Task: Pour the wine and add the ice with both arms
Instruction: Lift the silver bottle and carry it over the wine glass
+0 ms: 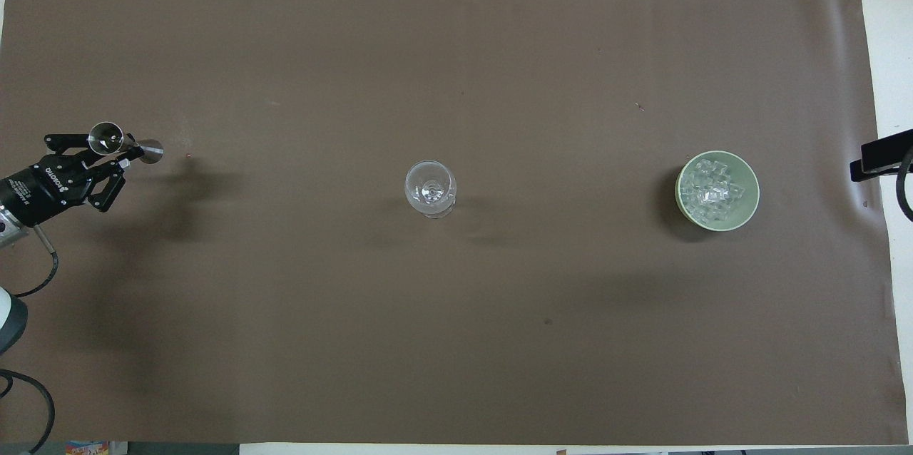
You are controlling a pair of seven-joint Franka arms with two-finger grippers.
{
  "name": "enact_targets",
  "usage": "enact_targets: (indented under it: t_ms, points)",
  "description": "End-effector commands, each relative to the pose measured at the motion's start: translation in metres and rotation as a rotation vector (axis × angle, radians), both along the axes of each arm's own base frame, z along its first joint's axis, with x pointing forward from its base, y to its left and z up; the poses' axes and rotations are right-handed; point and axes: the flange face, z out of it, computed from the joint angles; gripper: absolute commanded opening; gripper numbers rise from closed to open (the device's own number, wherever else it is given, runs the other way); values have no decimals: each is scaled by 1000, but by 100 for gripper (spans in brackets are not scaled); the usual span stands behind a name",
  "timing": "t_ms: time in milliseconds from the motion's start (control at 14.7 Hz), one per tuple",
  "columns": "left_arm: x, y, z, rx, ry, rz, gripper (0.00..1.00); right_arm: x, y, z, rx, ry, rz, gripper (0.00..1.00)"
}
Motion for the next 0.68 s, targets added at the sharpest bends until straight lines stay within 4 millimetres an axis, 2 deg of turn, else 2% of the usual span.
enact_targets:
  t_ms: [0,205,477,614]
  points:
    - [-16,-55,47,-34,16,-27,0,-6,0,0,2,-5,18,100]
    - [-26,-98,74,12,28,-22,0,-6,0,0,2,-5,18,100]
    - [-24,-170,100,81,40,-23,0,-6,0,0,2,-5,18,100]
    - [-28,-200,112,82,65,-8,0,-6,0,0,2,-5,20,100]
